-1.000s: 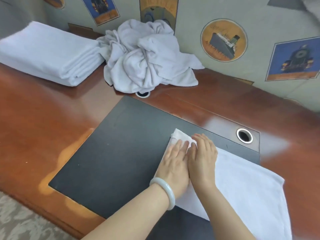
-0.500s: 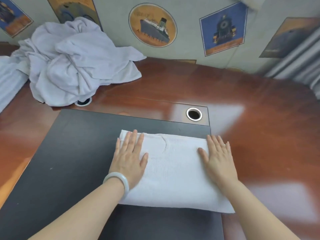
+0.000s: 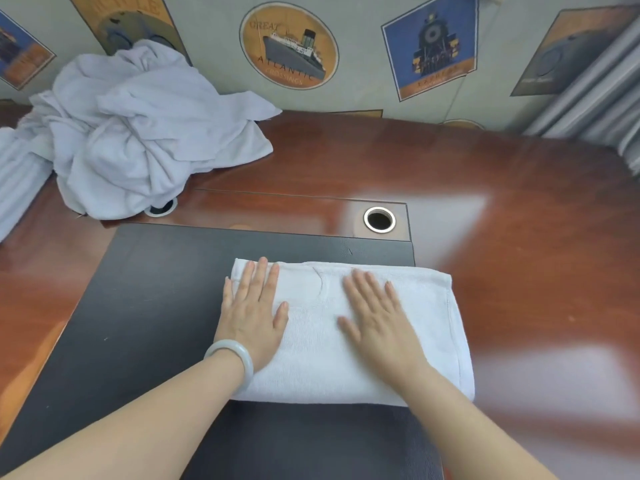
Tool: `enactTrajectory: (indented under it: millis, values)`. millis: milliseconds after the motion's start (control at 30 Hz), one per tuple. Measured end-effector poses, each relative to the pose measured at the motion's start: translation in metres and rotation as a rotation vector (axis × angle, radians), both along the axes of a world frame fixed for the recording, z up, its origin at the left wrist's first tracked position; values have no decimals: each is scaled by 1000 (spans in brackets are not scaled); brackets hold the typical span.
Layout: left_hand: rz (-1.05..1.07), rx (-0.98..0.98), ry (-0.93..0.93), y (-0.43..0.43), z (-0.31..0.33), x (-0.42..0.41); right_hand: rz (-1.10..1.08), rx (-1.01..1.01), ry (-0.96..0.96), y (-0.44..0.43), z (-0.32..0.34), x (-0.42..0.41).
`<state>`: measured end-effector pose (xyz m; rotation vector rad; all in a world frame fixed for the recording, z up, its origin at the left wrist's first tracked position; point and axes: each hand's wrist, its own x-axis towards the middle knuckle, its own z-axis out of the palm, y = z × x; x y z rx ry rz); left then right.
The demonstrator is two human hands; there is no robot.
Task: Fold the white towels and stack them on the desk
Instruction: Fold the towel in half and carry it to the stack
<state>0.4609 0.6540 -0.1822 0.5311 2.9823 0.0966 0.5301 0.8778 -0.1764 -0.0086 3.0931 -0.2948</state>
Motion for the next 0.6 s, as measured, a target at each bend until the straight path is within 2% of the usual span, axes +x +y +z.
enactTrajectory:
  millis: [133, 233, 300, 400, 500, 600]
  values:
    - [2, -7, 6, 0, -2, 0, -245, 29, -103, 84, -3, 1]
    - [8, -25, 18, 0, -2, 1, -532, -86, -205, 124, 7, -9]
    - [8, -38, 22, 1, -2, 1, -609, -50, -94, 116, 22, -15]
    - [8, -33, 22, 1, -1, 1, -375, -26, 184, 44, 32, 0]
    - [4, -30, 15, 0, -1, 1, -79, -28, 64, 0, 9, 50]
    - [0, -27, 14, 0, -1, 0, -70, 7, 25, 37, -8, 69]
